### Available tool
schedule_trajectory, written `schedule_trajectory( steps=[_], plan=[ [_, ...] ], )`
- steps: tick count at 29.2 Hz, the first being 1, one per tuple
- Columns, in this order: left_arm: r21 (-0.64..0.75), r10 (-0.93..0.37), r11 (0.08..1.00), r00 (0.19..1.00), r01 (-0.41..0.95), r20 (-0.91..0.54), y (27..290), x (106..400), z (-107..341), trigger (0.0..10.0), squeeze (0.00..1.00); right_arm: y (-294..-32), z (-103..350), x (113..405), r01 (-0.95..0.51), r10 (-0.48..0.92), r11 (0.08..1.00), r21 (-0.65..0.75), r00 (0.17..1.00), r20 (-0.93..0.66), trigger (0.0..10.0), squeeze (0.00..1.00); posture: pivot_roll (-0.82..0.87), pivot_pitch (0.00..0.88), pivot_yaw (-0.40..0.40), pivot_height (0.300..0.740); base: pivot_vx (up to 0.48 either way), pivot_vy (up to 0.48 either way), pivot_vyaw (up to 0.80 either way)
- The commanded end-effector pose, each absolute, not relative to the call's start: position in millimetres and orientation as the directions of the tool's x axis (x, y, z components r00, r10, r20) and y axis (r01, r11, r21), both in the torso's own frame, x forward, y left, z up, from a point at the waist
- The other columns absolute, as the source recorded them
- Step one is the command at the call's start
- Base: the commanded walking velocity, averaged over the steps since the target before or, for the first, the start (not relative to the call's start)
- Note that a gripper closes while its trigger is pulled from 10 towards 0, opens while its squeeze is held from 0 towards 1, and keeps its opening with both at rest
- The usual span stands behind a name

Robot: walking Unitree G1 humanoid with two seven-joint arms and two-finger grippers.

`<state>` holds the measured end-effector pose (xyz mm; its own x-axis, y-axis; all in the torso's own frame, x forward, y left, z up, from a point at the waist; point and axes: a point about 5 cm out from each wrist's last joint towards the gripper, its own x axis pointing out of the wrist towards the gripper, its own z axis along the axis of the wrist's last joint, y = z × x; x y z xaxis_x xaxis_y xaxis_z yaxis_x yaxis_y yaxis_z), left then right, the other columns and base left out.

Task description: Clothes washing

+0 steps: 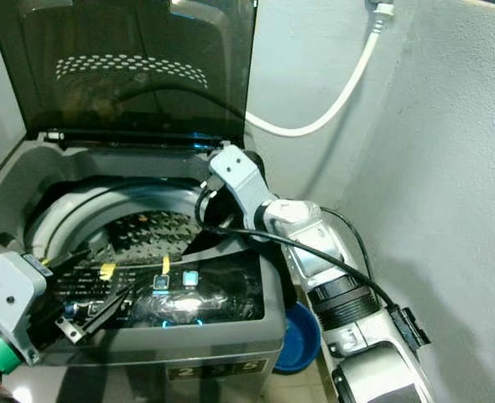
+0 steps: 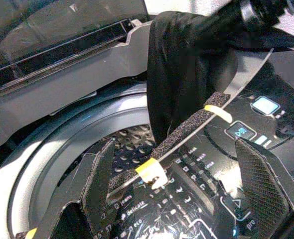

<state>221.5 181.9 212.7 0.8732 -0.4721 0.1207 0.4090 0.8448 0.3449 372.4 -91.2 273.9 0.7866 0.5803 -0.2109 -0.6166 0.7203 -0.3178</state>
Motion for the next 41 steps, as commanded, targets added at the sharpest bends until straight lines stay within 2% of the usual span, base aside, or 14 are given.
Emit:
schedule_trajectory(
  steps=[1, 4, 7, 13, 18, 26, 27, 31, 32, 33, 36, 38, 39, 41],
  plan=[
    [0.343, -0.461, 0.846, 0.883, 0.408, 0.088, 184, 223, 207, 10.0, 0.0, -84, 305, 371, -0.607, 0.621, 0.741, -0.288, 0.782, -0.052, 0.0, 0.0, 0.13, 0.076, 0.02, 0.74, 0.0, 0.0, 0.0],
    [0.343, -0.462, 0.846, 0.883, 0.408, 0.089, 184, 223, 207, 10.0, 0.0, -81, 315, 369, -0.611, 0.635, 0.749, -0.257, 0.773, 0.014, 0.0, 0.0, 0.13, 0.076, 0.02, 0.74, 0.0, 0.0, 0.0],
    [0.343, -0.462, 0.846, 0.882, 0.407, 0.092, 183, 223, 207, 10.0, 0.0, -82, 391, 354, -0.688, 0.59, 0.723, 0.06, 0.661, 0.464, 0.0, 0.0, 0.13, 0.072, 0.017, 0.74, 0.0, 0.0, 0.0],
    [0.345, -0.462, 0.846, 0.882, 0.407, 0.092, 183, 223, 207, 10.0, 0.0, -105, 443, 342, -0.729, 0.383, 0.63, 0.267, 0.591, 0.71, 0.0, 0.0, 0.13, 0.066, 0.015, 0.74, 0.0, 0.0, 0.0],
    [0.347, -0.462, 0.846, 0.882, 0.405, 0.094, 183, 223, 207, 10.0, 0.0, -113, 450, 342, -0.738, 0.322, 0.579, 0.346, 0.597, 0.735, 0.0, 0.0, 0.13, 0.057, 0.015, 0.74, 0.0, 0.0, 0.0],
    [0.353, -0.468, 0.841, 0.878, 0.41, 0.096, 181, 226, 206, 10.0, 0.0, -65, 359, 367, -0.596, 0.565, 0.802, -0.028, 0.744, 0.357, 0.0, 0.0, 0.13, 0.046, 0.015, 0.74, 0.0, 0.0, 0.0],
    [0.354, -0.471, 0.839, 0.877, 0.412, 0.096, 180, 226, 206, 10.0, 0.0, -54, 327, 370, -0.603, 0.615, 0.787, -0.128, 0.754, 0.231, 3.1, 0.0, 0.13, 0.045, 0.016, 0.74, 0.0, 0.0, 0.0],
    [0.354, -0.472, 0.839, 0.876, 0.413, 0.095, 180, 226, 206, 10.0, 0.0, -51, 315, 370, -0.606, 0.634, 0.772, -0.191, 0.752, 0.178, 3.1, 0.0, 0.13, 0.045, 0.016, 0.74, 0.0, 0.0, 0.0],
    [0.355, -0.473, 0.838, 0.876, 0.414, 0.095, 180, 225, 206, 10.0, 0.0, -45, 301, 366, -0.658, 0.691, 0.715, -0.237, 0.715, 0.103, 10.0, 0.0, 0.13, 0.047, 0.016, 0.74, 0.0, 0.0, 0.0],
    [0.356, -0.474, 0.837, 0.876, 0.415, 0.094, 180, 225, 206, 10.0, 0.0, -41, 290, 362, -0.699, 0.732, 0.666, -0.261, 0.68, 0.047, 10.0, 0.95, 0.13, 0.049, 0.017, 0.74, 0.0, 0.0, 0.0],
    [0.357, -0.474, 0.837, 0.876, 0.415, 0.093, 180, 225, 206, 10.0, 0.0, -40, 285, 359, -0.726, 0.754, 0.639, -0.255, 0.656, 0.022, 10.0, 1.0, 0.13, 0.052, 0.017, 0.74, 0.0, 0.0, 0.0],
    [0.357, -0.474, 0.837, 0.876, 0.415, 0.092, 180, 225, 206, 10.0, 0.0, -40, 286, 358, -0.719, 0.75, 0.645, -0.26, 0.661, 0.031, 10.0, 1.0, 0.13, 0.055, 0.02, 0.74, 0.0, 0.0, 0.0],
    [0.358, -0.475, 0.836, 0.876, 0.417, 0.09, 180, 225, 206, 10.0, 0.0, -45, 296, 362, -0.677, 0.711, 0.694, -0.244, 0.697, 0.089, 10.0, 0.0, 0.13, 0.059, 0.023, 0.74, 0.0, 0.0, 0.0],
    [0.358, -0.476, 0.835, 0.875, 0.418, 0.089, 180, 225, 206, 10.0, 0.0, -50, 309, 366, -0.634, 0.662, 0.748, -0.194, 0.73, 0.169, 10.0, 0.0, 0.13, 0.06, 0.024, 0.74, 0.0, 0.0, 0.0]
  ],
)
